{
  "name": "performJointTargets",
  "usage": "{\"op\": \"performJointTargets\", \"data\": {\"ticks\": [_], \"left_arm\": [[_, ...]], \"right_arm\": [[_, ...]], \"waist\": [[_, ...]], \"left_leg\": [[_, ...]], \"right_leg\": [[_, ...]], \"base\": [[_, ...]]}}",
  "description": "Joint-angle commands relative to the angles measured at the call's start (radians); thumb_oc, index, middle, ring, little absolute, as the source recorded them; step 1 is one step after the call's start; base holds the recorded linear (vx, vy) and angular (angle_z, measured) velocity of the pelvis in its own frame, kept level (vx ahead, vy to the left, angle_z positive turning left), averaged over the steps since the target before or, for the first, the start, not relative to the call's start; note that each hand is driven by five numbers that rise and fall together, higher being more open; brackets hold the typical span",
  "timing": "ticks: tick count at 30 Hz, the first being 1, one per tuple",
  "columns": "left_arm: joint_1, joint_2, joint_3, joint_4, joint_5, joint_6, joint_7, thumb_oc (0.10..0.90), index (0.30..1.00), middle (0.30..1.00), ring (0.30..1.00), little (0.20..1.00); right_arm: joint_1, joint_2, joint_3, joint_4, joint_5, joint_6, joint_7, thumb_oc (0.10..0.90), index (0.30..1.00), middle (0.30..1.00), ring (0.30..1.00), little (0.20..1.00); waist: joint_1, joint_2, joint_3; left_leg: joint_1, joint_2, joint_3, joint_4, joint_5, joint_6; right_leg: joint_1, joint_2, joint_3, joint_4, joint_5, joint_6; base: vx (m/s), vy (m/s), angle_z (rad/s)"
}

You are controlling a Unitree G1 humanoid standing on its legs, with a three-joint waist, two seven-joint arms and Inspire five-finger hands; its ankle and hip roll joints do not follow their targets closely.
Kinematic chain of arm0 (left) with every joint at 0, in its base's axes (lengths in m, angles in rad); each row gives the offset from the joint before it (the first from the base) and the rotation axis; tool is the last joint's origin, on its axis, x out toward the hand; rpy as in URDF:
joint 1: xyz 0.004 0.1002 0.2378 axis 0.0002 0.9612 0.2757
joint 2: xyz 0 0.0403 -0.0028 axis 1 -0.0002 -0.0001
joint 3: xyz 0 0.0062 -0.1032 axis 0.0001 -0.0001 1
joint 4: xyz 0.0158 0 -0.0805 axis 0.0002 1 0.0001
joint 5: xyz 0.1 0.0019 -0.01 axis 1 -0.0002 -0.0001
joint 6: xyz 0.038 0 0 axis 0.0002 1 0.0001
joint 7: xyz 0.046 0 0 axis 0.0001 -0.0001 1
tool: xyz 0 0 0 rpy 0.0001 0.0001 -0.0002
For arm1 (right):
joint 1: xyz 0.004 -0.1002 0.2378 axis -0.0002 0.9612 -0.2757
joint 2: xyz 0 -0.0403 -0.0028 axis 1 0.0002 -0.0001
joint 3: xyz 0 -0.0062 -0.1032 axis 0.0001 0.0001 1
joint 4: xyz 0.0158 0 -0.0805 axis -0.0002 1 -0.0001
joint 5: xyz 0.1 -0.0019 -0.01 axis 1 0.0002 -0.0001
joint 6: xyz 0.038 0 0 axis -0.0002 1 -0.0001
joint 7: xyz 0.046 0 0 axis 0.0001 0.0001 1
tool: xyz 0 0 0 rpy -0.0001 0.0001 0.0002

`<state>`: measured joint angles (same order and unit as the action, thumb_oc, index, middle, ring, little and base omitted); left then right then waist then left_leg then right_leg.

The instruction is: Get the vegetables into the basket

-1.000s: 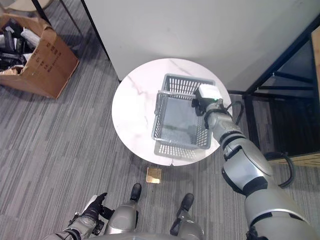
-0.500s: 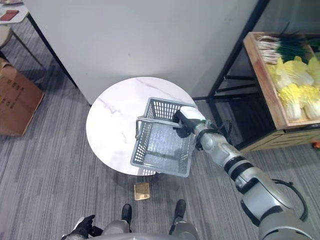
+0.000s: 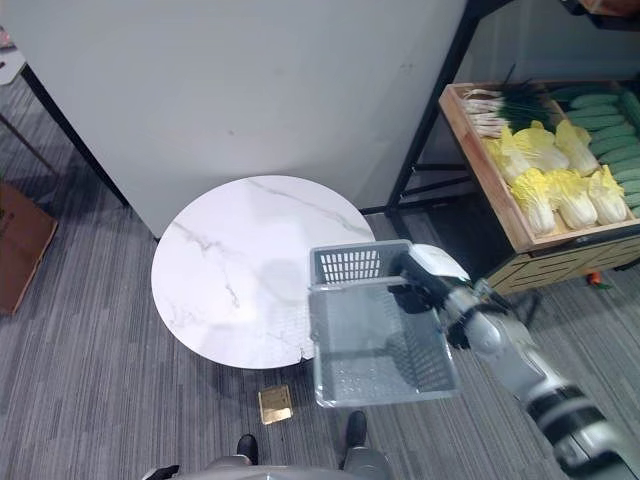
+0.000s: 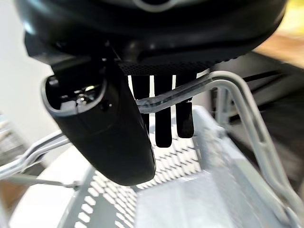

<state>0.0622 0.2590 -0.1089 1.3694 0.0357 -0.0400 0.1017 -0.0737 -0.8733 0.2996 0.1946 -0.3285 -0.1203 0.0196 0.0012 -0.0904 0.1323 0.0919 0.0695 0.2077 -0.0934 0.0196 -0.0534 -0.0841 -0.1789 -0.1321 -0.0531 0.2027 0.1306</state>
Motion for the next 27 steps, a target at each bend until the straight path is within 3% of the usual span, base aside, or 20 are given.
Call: {"op": "performJointTargets", "data": {"ticks": [1, 4, 9, 12, 13, 19, 24, 27], "left_arm": [[-0.035, -0.005, -0.049, 0.051, 0.054, -0.013, -0.021, 0.9, 1.0, 1.0, 1.0, 1.0], [-0.039, -0.003, -0.052, 0.049, 0.061, -0.015, -0.023, 0.9, 1.0, 1.0, 1.0, 1.0], [-0.05, 0.018, -0.068, -0.022, 0.052, -0.016, -0.018, 0.9, 1.0, 1.0, 1.0, 1.0], [-0.047, 0.021, -0.077, -0.038, 0.053, -0.018, -0.023, 0.9, 1.0, 1.0, 1.0, 1.0], [-0.041, 0.022, -0.066, -0.034, 0.045, -0.014, -0.024, 0.9, 1.0, 1.0, 1.0, 1.0], [-0.03, 0.019, -0.037, -0.017, 0.047, -0.008, -0.02, 0.9, 1.0, 1.0, 1.0, 1.0], [-0.039, 0.0, -0.037, -0.006, 0.048, -0.005, -0.01, 0.9, 1.0, 1.0, 1.0, 1.0], [-0.045, -0.013, -0.037, -0.005, 0.045, -0.008, 0.002, 0.9, 1.0, 1.0, 1.0, 1.0]], "right_arm": [[-0.187, -0.049, -0.096, -0.118, -0.008, -0.062, -0.109, 0.4, 0.3, 0.3, 0.3, 0.3], [-0.177, -0.051, -0.112, -0.124, -0.011, -0.06, -0.114, 0.4, 0.3, 0.3, 0.3, 0.3], [-0.156, -0.05, -0.125, -0.112, -0.019, -0.057, -0.134, 0.4, 0.3, 0.3, 0.3, 0.3], [-0.159, -0.051, -0.117, -0.108, -0.027, -0.059, -0.132, 0.4, 0.3, 0.3, 0.3, 0.3], [-0.159, -0.05, -0.109, -0.109, -0.029, -0.059, -0.128, 0.4, 0.3, 0.3, 0.3, 0.3], [-0.141, -0.065, -0.114, -0.141, -0.043, -0.061, -0.127, 0.4, 0.3, 0.3, 0.3, 0.3], [-0.098, -0.092, -0.154, -0.171, -0.043, -0.064, -0.134, 0.4, 0.3, 0.3, 0.3, 0.3], [-0.049, -0.109, -0.194, -0.189, -0.037, -0.07, -0.142, 0.4, 0.3, 0.3, 0.3, 0.3]], "waist": [[-0.02, -0.019, 0.024], [-0.026, -0.019, 0.027], [-0.006, 0.004, 0.048], [0.013, 0.01, 0.042], [0.023, 0.008, 0.028], [0.035, 0.001, 0.004], [0.009, 0.036, 0.013], [-0.019, 0.072, 0.023]], "left_leg": [[-0.019, -0.035, -0.008, 0.017, -0.04, 0.029], [-0.023, -0.035, 0.02, 0.02, -0.043, 0.031], [-0.066, 0.017, 0.135, 0.044, -0.028, 0.031], [-0.096, 0.032, 0.19, 0.063, -0.016, 0.036], [-0.096, 0.034, 0.194, 0.061, -0.032, 0.023], [-0.105, 0.054, 0.24, 0.087, -0.019, -0.005], [-0.105, 0.092, 0.242, 0.07, 0.033, -0.043], [-0.097, 0.127, 0.251, 0.049, 0.081, -0.072]], "right_leg": [[-0.019, -0.12, 0.055, 0.039, 0.113, 0.13], [-0.037, -0.119, 0.068, 0.022, 0.135, 0.131], [-0.027, -0.149, -0.128, 0.124, 0.022, 0.109], [0.009, -0.173, -0.182, 0.201, -0.027, 0.098], [0.041, -0.164, -0.178, 0.178, -0.052, 0.112], [0.084, -0.149, -0.235, 0.065, -0.044, 0.119], [0.093, -0.111, -0.242, 0.037, -0.087, 0.098], [0.089, -0.075, -0.232, 0.036, -0.12, 0.078]], "base": [[-0.09, 0.107, -0.6], [-0.1, 0.073, -0.77], [-0.21, 0.051, -1.25], [-0.16, 0.008, -0.74], [-0.05, -0.022, -0.47], [-0.02, -0.138, -0.46], [-0.03, -0.178, -0.11], [-0.04, -0.218, -0.05]]}}
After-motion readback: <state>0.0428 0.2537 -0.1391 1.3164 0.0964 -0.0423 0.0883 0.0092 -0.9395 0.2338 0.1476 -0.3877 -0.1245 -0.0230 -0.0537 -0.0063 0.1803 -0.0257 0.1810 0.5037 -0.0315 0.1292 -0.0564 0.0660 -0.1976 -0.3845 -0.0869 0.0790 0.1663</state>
